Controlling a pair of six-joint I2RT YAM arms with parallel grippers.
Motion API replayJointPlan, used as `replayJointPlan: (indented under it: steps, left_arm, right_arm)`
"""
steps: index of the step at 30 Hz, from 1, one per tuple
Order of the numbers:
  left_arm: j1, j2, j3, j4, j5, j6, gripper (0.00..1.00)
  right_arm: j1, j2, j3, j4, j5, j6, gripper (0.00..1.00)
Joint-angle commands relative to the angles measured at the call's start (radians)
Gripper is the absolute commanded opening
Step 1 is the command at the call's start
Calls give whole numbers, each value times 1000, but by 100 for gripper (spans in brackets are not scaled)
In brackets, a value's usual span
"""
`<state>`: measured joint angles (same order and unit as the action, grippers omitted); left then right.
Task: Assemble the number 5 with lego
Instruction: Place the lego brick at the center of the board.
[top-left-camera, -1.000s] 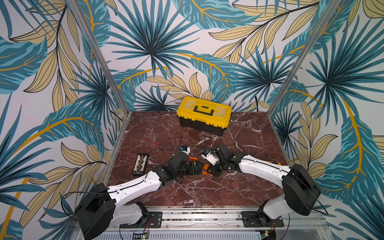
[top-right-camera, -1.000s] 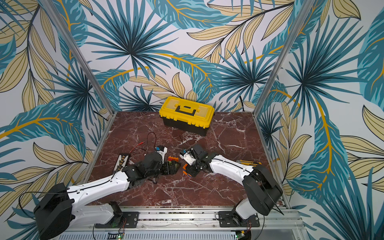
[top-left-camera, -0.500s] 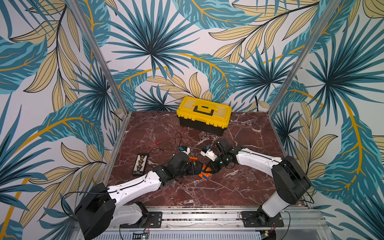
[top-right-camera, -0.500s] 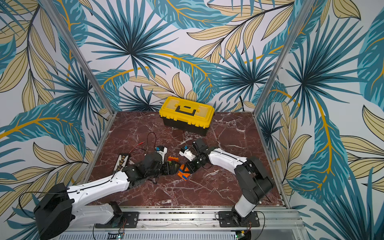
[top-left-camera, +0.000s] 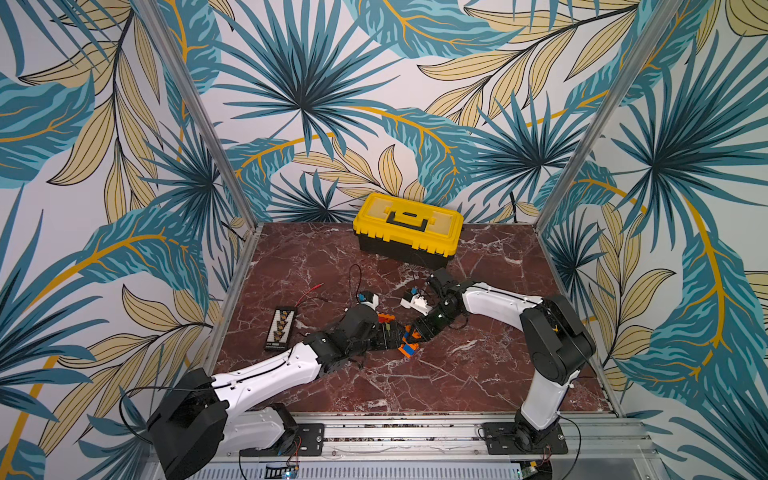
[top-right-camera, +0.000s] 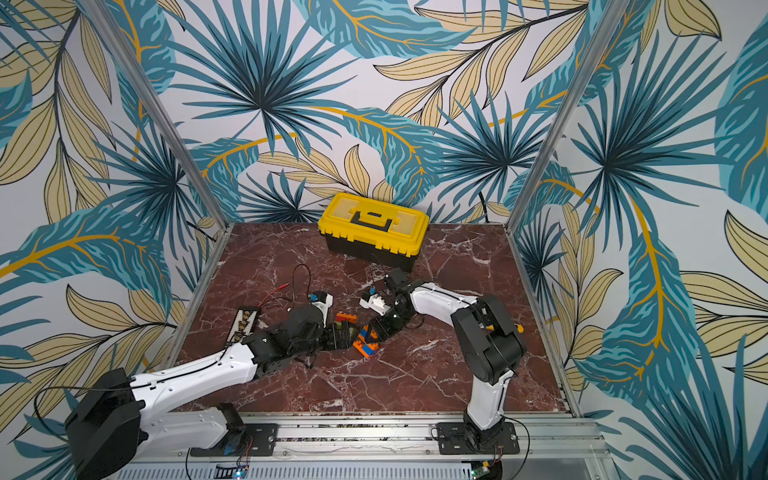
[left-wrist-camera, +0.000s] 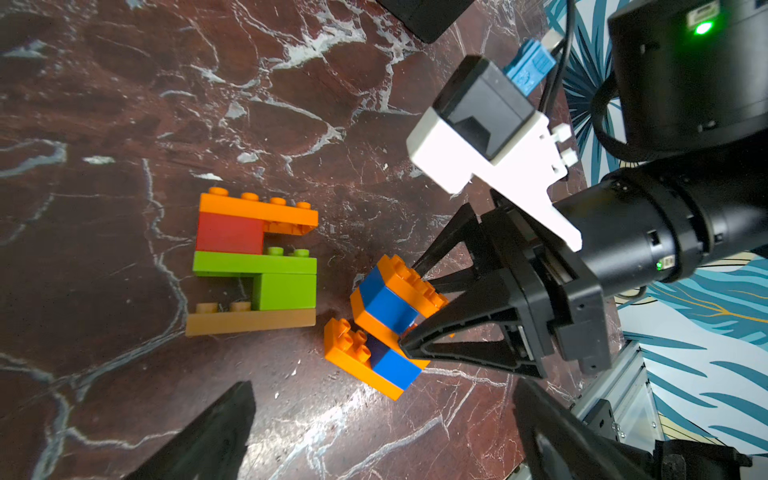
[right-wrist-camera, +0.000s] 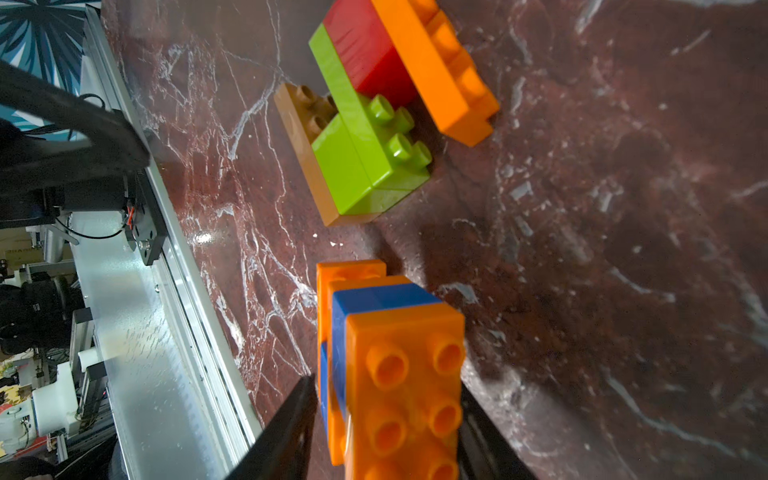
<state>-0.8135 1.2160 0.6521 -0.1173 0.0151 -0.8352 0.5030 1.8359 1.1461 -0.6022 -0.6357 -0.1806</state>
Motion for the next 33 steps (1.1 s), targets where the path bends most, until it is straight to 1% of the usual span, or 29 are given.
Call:
replayJointPlan:
  steps: [1,7,11,15,17,20,22,25,27,30,32,33]
  left_arm:
    - [2,-16,-11,-11,-16,-1,100]
    - [3,-14,-6,-11,-12,1,100]
    - [2,-19,-5,-15,-16,8,100]
    - [2,-29,-3,-27,-30,17,100]
    - [2,-36,-2,-32,-36,24,100]
    - [9,-51,1,-47,-58,44,100]
    - [14,-68,6,-70,-82,63,100]
    - [26,-113,7,-105,-167,106,100]
    - [39,-158,4,-128,-250,155,100]
    - [69,-227,4,-181,-400,238,100]
    - [100,-267,-8,-184,-505,291,100]
    - [118,-286,-16,-179,-566,317,100]
  right_arm:
    - [-7,11,24,-41,16,-23,56]
    - [-12,18,32,-45,51,-19,58]
    - [-13,-4,18,-26,88,-6,59]
    - [-14,-59,-9,16,125,13,60]
    - [-14,-92,-13,22,168,31,61]
    - [-15,-189,-43,70,257,93,66]
    - [-16,-293,-106,156,338,146,72]
    - [-17,-505,-251,333,554,227,85]
    - [-19,-660,-357,452,759,278,92]
    - [-25,-846,-502,550,1087,326,99]
    - [-35,-927,-578,589,1247,322,99]
    - [-48,-951,-611,608,1301,314,99]
